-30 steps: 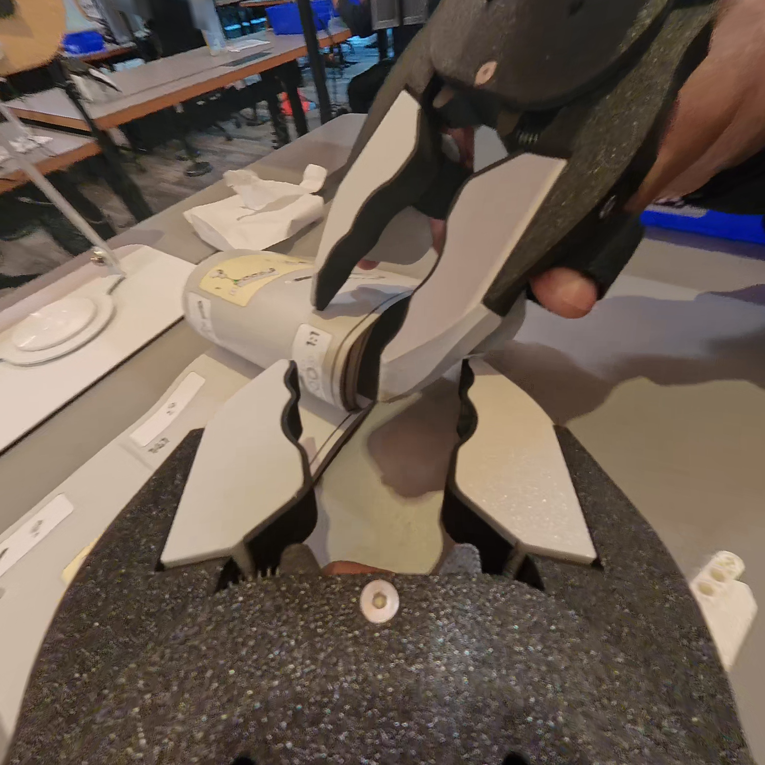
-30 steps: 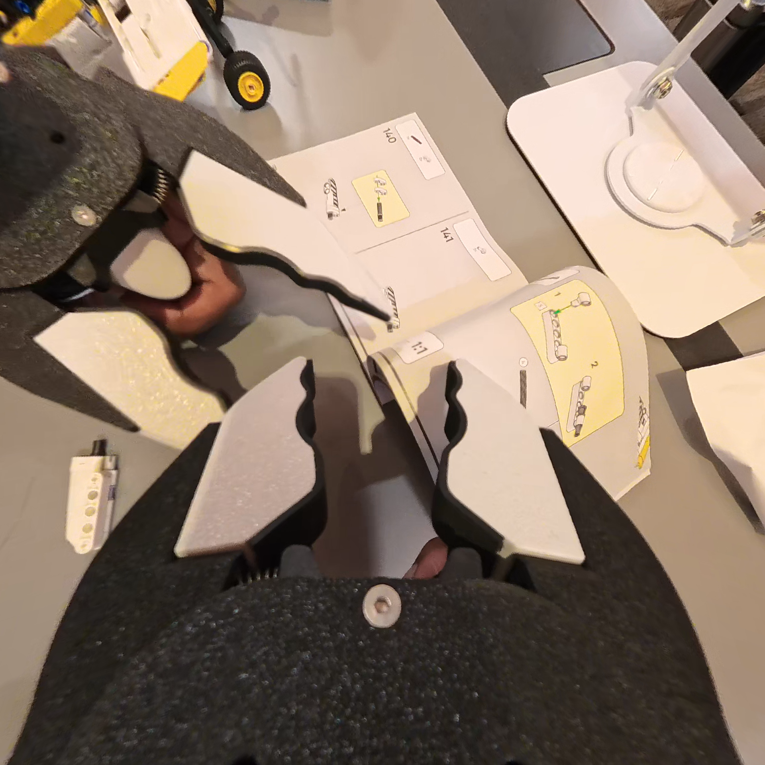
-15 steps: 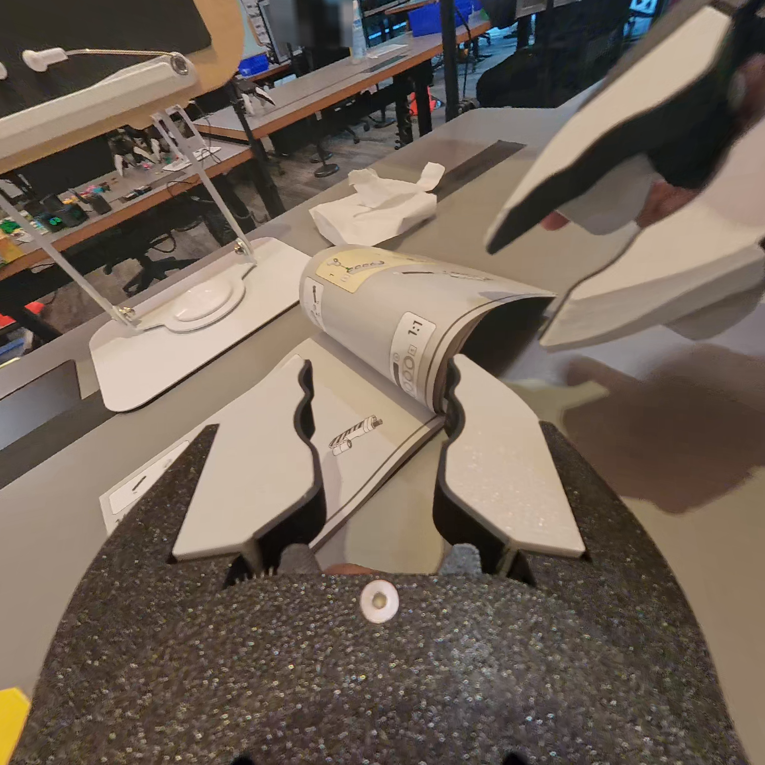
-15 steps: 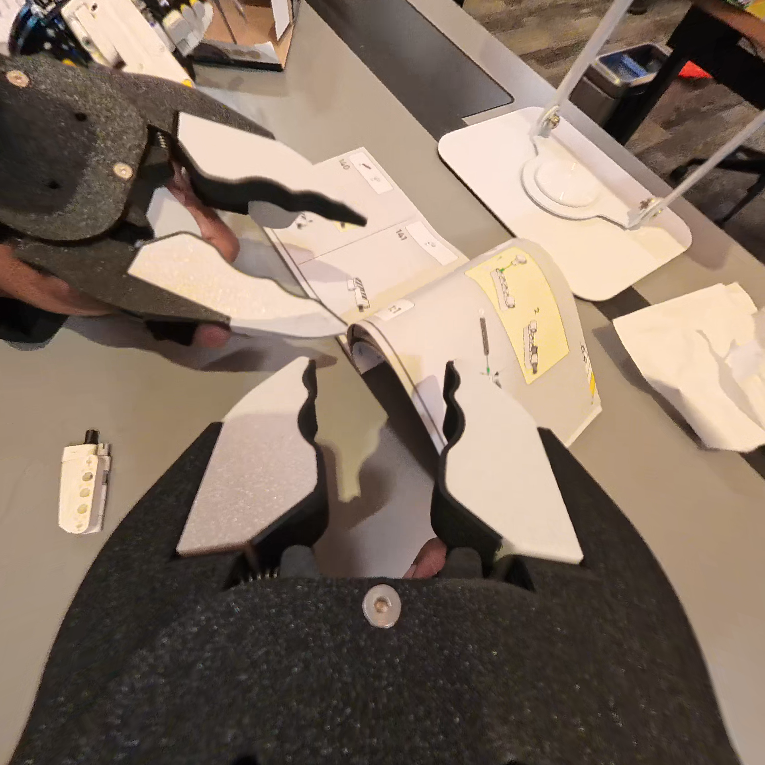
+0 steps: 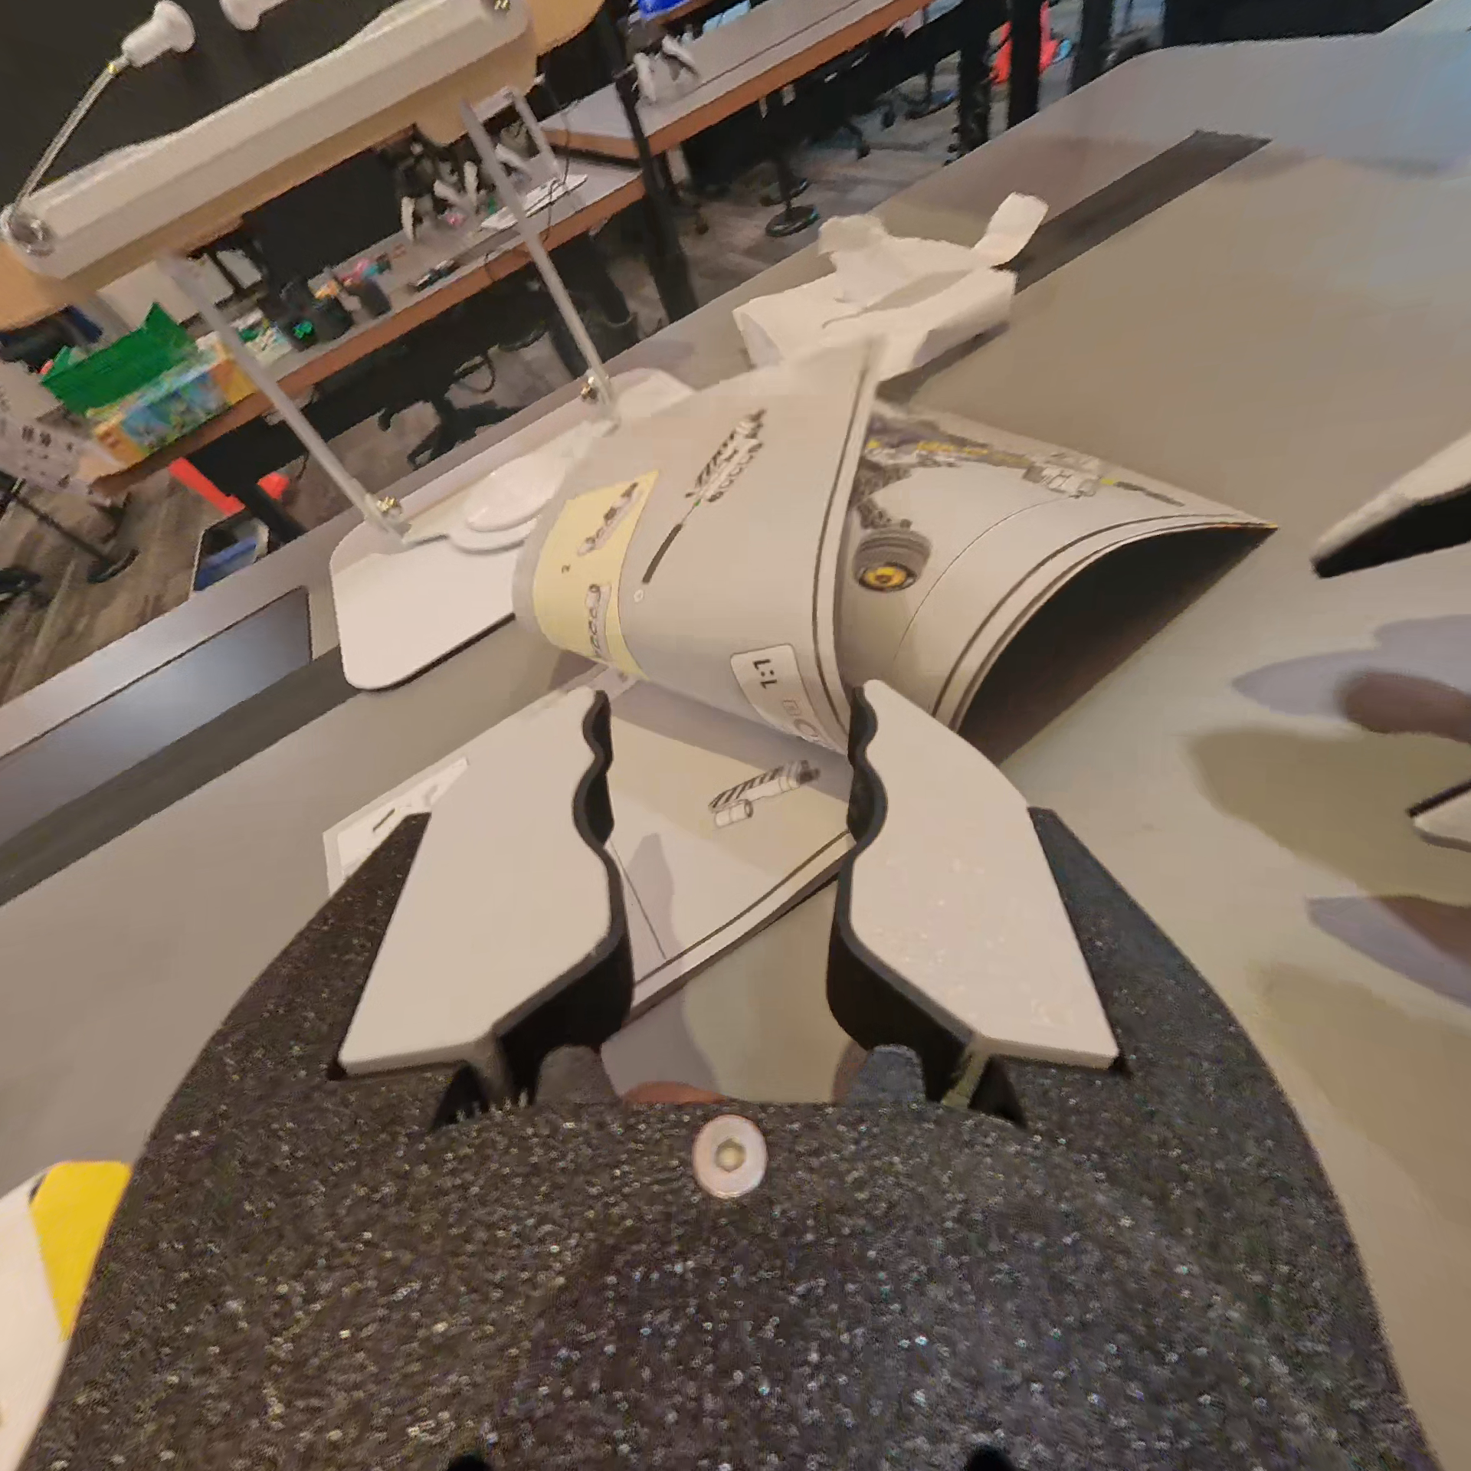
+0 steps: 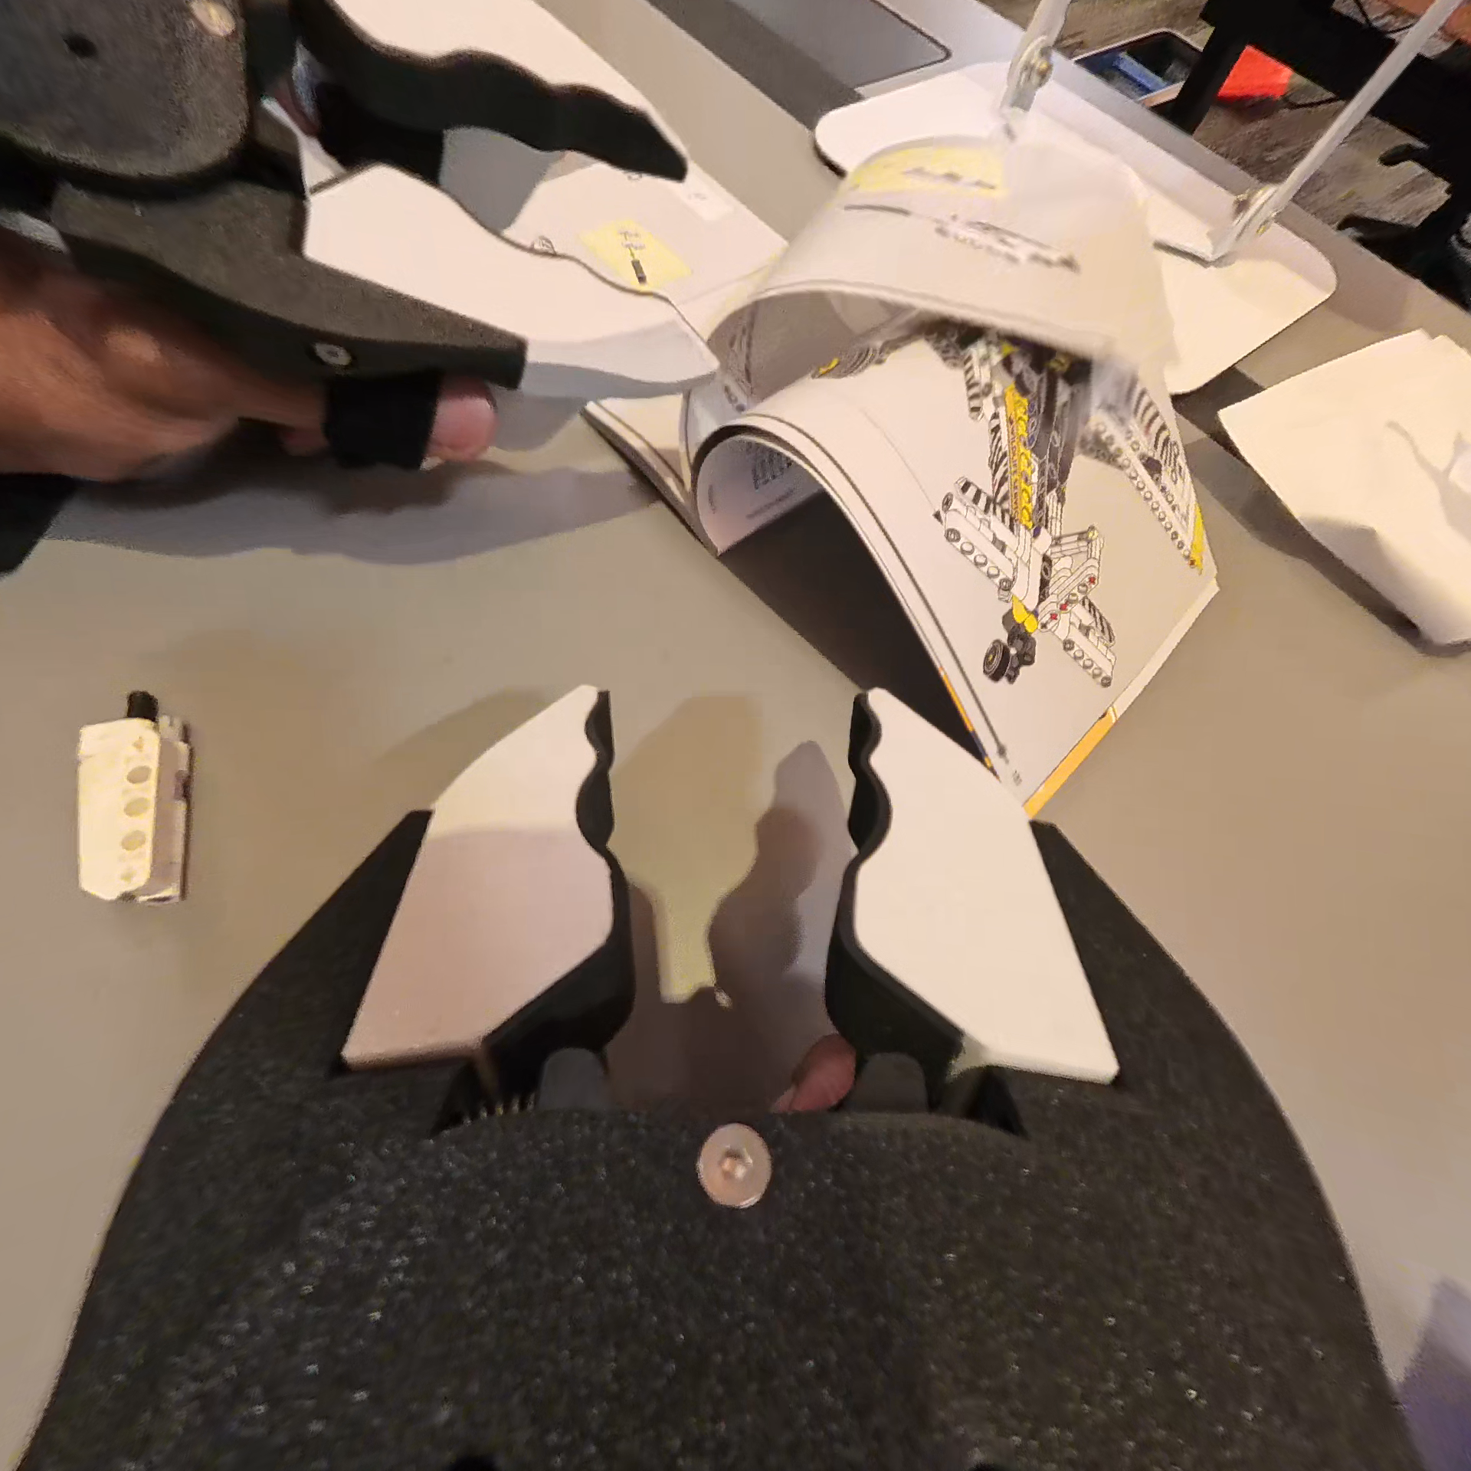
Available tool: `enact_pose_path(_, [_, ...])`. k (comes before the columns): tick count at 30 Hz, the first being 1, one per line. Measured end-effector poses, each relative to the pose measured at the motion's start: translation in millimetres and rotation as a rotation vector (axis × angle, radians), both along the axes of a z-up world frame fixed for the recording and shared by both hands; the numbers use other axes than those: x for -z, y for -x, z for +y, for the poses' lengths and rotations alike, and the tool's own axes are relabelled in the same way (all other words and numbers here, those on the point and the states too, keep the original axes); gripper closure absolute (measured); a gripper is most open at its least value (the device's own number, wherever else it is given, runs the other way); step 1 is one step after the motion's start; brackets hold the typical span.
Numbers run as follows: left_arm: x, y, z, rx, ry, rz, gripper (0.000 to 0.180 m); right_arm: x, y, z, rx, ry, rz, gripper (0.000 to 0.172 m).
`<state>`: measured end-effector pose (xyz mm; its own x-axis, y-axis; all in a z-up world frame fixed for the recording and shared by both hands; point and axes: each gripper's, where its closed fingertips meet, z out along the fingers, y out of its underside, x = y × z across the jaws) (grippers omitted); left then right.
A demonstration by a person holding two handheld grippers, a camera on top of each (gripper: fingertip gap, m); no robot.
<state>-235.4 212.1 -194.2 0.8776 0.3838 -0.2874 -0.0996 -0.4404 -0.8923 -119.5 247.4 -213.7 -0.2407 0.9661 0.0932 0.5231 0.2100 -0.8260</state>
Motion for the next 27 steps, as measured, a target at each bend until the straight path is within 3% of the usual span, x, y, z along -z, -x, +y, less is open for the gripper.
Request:
enact_pose_path(7, [12,5,-14,-0.1,0.046,-0.12,0.126,11,-4,-1,-0.013,-0.068,-0.038,0.114])
enact_pose_path(15, [14,2,-26,-0.116,-0.038,-0.333,0.134,18,-5,0,-0.012,-0.096,-0.066,0.114])
enact_pose_path(27, [7,7,-31,-0.185,-0.104,-0.321,0.154,22,-6,-1,-0.019,-0.112,-0.082,0.115])
